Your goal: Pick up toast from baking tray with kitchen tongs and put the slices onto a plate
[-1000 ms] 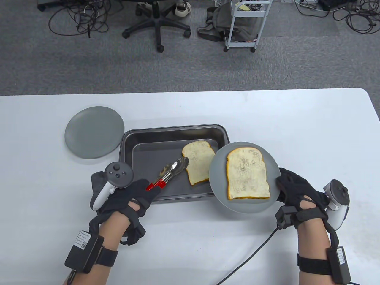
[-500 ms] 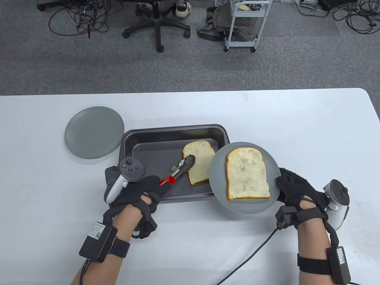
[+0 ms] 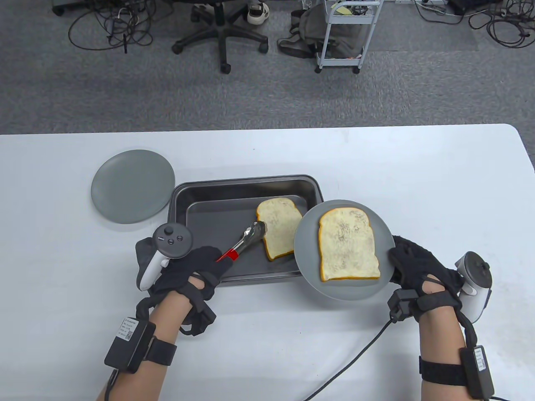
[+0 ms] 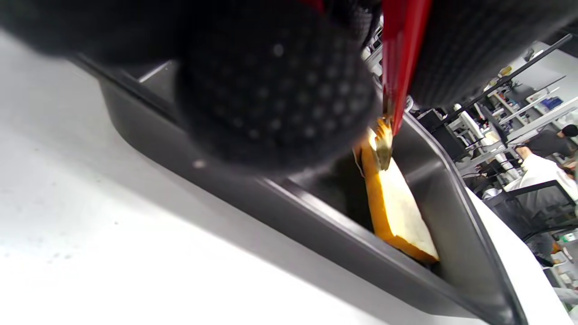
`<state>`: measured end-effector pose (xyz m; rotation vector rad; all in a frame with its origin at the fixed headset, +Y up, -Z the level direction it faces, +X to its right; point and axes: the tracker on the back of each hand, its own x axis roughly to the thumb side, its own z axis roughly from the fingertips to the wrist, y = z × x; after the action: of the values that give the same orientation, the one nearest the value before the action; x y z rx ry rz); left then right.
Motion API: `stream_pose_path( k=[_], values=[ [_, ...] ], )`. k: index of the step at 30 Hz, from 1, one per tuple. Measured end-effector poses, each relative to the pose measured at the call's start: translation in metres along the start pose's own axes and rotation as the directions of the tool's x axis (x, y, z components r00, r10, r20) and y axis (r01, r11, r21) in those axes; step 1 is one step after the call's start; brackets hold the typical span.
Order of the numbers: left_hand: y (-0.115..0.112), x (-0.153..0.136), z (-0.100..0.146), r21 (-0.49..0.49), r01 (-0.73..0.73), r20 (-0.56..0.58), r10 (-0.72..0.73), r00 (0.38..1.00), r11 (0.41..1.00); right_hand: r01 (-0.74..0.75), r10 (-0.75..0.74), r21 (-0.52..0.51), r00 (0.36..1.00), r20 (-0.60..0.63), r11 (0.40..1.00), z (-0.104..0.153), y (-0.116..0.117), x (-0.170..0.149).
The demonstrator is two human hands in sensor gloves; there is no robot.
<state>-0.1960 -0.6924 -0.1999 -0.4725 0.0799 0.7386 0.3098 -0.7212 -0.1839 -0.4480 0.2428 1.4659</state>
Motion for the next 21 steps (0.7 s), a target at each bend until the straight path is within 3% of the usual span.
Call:
stream_pose_path(
  k=[21],
  values=[
    [0.067,0.003,0.079,0.184,-0.16,0.154,0.132,0.979,0.97,0.023,-0.024,-0.044,1.0,-0.01,0.999,0.002,-0.001,-0.002]
  ],
)
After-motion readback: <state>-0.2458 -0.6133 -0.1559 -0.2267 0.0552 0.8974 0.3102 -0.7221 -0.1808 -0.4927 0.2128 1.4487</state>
